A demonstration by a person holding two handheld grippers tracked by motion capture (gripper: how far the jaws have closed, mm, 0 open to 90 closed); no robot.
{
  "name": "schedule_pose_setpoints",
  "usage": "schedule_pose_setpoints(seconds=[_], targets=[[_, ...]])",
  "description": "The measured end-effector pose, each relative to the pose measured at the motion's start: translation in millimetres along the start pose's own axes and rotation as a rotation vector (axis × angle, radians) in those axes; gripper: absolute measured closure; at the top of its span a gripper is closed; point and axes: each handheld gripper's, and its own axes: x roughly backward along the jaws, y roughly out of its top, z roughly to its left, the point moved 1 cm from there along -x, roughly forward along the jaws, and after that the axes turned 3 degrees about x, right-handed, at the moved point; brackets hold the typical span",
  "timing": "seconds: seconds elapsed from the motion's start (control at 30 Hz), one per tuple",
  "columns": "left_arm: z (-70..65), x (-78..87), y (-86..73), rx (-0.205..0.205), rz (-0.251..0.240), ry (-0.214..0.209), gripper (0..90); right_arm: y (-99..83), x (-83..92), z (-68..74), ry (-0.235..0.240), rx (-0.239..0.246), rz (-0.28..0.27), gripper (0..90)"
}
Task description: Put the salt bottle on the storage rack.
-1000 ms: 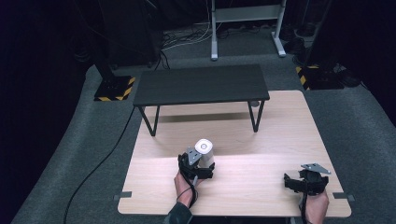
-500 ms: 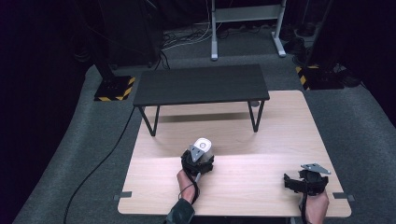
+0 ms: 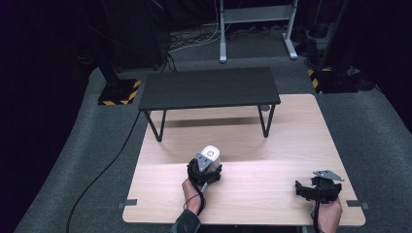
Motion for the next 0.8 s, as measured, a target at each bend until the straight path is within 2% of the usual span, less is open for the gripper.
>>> schedule_pose_setpoints(seconds=[0.8], targets=[[-6.3, 43.1, 3.8, -0.04, -0.03, -0.017, 30.0, 0.1, -0.1, -0.2, 0.002, -0.001, 0.0, 0.0]])
